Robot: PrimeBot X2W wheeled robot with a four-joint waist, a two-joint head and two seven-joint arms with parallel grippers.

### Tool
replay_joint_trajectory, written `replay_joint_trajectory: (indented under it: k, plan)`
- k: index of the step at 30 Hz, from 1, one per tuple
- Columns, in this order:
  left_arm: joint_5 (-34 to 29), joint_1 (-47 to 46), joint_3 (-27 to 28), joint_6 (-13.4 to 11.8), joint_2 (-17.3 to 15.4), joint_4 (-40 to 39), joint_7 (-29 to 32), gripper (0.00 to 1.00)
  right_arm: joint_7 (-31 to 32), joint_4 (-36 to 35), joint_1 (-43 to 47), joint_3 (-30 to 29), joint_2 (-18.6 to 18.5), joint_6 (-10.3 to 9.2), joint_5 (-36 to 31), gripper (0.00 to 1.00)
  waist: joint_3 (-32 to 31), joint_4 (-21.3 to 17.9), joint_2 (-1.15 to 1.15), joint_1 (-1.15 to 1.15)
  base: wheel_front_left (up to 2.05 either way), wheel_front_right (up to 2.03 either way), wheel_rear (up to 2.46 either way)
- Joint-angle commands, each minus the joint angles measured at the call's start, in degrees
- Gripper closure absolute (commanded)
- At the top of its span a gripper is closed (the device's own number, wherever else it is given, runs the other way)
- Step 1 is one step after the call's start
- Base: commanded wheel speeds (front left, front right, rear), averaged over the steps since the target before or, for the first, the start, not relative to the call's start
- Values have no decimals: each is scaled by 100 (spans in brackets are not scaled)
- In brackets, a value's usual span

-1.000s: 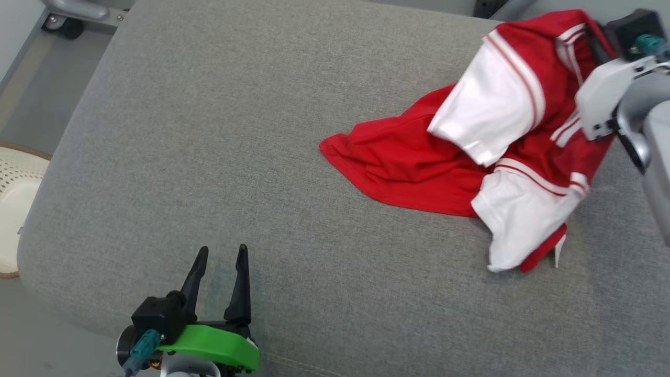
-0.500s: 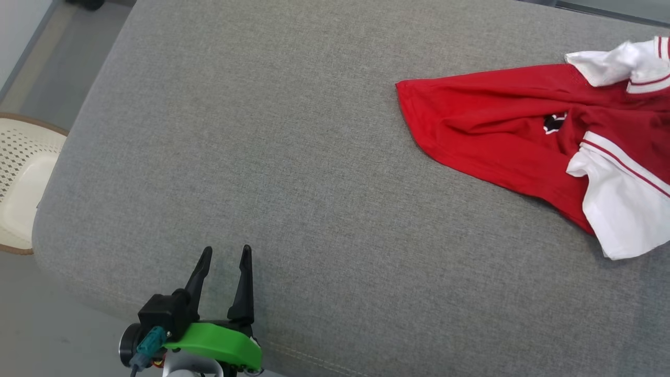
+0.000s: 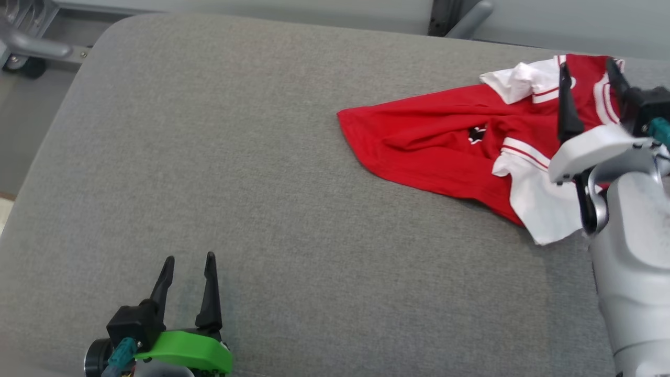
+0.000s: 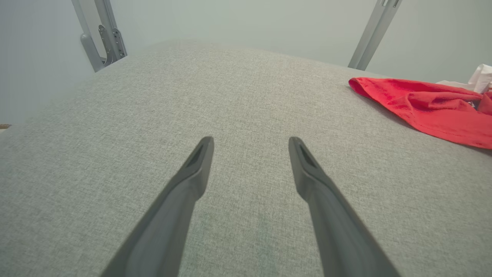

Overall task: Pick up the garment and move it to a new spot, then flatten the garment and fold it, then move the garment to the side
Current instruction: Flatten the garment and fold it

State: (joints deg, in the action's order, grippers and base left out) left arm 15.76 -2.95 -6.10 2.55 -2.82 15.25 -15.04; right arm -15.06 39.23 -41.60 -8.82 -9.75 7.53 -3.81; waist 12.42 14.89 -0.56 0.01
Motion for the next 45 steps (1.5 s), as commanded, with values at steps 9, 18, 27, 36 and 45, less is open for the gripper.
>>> replay_joint_trajectory:
  k: [9, 18, 27, 36, 45]
  plan:
    - [-119, 451, 476, 4, -18, -26, -16, 0, -13, -1276, 1755, 265, 455, -8, 721, 0, -1000, -1296, 56, -1, 0, 0, 0]
    - [-166, 664, 654, -34, -19, -78, -16, 0, -14, -1715, 3153, 569, 654, -8, 937, 0, -1171, -1728, 56, -1, 0, 0, 0]
    - [-224, 546, 526, 38, -19, -96, -16, 0, -12, -1743, 3341, 739, 677, -8, 907, 0, -920, -1623, 56, -1, 0, 0, 0]
    - [-120, 141, 161, 95, -21, 15, -16, 0, 169, -1140, 2629, 1314, 673, -8, 435, 0, -299, -1066, 56, -1, 0, 0, 0]
    - [9, -17, 2, 31, -19, 81, -16, 0, 95, -462, 2210, 1357, 569, -8, -59, 0, -36, -744, 56, -1, 0, 0, 0]
